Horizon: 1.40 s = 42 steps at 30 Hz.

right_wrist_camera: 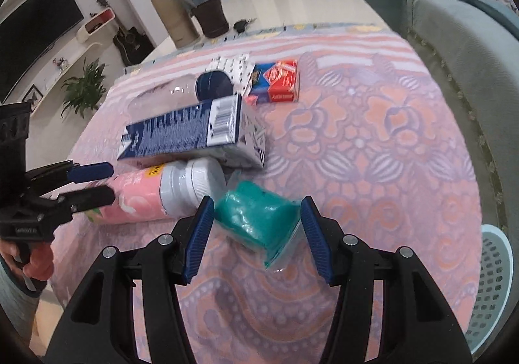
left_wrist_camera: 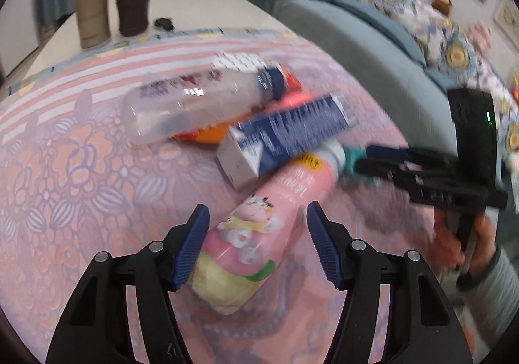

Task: Collect trash
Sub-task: 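Grasp the pink yogurt bottle with the left tool while the right tool grasps the teal packet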

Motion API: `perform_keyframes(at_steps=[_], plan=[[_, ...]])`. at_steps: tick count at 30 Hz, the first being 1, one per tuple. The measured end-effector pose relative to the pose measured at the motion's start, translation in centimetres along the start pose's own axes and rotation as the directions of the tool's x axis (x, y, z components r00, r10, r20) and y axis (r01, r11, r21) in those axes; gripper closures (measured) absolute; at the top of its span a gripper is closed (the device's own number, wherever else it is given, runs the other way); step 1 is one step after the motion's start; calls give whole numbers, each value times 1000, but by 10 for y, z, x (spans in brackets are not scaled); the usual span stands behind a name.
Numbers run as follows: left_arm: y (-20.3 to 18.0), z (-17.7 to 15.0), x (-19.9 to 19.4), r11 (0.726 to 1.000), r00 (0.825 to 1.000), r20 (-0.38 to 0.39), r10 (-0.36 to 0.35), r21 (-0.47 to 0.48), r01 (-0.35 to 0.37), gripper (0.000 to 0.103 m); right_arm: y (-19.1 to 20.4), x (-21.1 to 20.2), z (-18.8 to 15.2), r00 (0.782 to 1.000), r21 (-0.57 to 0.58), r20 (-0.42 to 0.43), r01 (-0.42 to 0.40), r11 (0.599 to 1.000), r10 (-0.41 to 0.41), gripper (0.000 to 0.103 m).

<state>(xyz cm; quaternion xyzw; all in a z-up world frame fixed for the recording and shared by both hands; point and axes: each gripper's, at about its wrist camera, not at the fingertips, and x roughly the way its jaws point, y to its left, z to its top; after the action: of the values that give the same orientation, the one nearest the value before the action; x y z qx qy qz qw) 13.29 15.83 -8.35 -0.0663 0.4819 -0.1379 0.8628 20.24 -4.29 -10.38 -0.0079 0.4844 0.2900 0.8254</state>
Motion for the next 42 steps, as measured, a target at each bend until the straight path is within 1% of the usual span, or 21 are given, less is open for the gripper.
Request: perform_keyframes(at_steps=[2, 5, 8, 9, 11, 14, 15, 19, 22, 26, 27, 28, 30, 31, 34, 37, 39, 42], plan=[[-10, -7, -2, 998, 1000, -26, 12, 60, -10, 43, 2, -4, -7, 1000, 5, -7, -16, 1000, 16, 54], [-26, -9, 1, 992, 998, -57, 27, 125, -19, 43, 3, -9, -16, 999, 18, -13, -29, 999, 29, 60], [-41, -5, 15, 982, 993, -94, 73, 182, -55, 44, 7, -14, -27, 998, 15, -21, -63, 998, 64, 61], [-44, -4, 20, 979, 991, -99, 86, 194, -66, 48, 9, -16, -30, 997, 8, -23, -69, 998, 69, 61], [-50, -1, 32, 975, 988, -108, 107, 204, -83, 49, 11, -21, -35, 998, 1, -15, -69, 998, 69, 61], [-53, 1, 42, 977, 988, -110, 111, 196, -88, 49, 10, -32, -36, 999, -5, 24, -45, 999, 46, 61], [-54, 1, 46, 976, 987, -107, 118, 194, -96, 49, 9, -35, -34, 999, -11, 42, -25, 1000, 25, 61], [-58, -7, 43, 980, 989, -77, 125, 167, -111, 52, 13, -28, -21, 1000, -59, 27, 4, 998, -3, 60], [-54, -15, 35, 986, 991, -61, 123, 119, -115, 54, 17, -13, -13, 999, -104, 17, 50, 993, -49, 50], [-41, -28, 22, 992, 992, -45, 121, 32, -119, 54, 20, 7, -5, 998, -149, 0, 68, 987, -68, 45], [-37, -32, 18, 993, 992, -41, 121, 8, -121, 54, 20, 10, -3, 998, -151, -3, 67, 986, -68, 41], [-33, -35, 15, 993, 992, -42, 121, -8, -121, 54, 19, 13, -2, 998, -146, -15, 61, 987, -64, 39], [-27, -41, 9, 992, 992, -35, 122, -32, -123, 54, 19, 17, -2, 998, -126, -42, 34, 991, -39, 40], [-25, -43, 6, 991, 992, -31, 122, -42, -124, 54, 21, 14, -4, 999, -119, -39, 6, 993, -11, 40], [-20, -47, 2, 991, 993, -31, 113, -65, -114, 54, 31, 2, -13, 999, -125, -31, -22, 992, 18, 40], [-16, -49, -1, 991, 995, -26, 101, -85, -102, 54, 42, -3, -21, 999, -159, -28, 25, 987, -30, 40], [-15, -50, -3, 991, 995, -18, 99, -93, -100, 54, 43, -3, -24, 997, -151, -25, 69, 986, -73, 40], [-18, -49, -6, 992, 996, -2, 88, -95, -88, 55, 41, -7, -31, 998, -129, -23, 48, 990, -52, 39]])
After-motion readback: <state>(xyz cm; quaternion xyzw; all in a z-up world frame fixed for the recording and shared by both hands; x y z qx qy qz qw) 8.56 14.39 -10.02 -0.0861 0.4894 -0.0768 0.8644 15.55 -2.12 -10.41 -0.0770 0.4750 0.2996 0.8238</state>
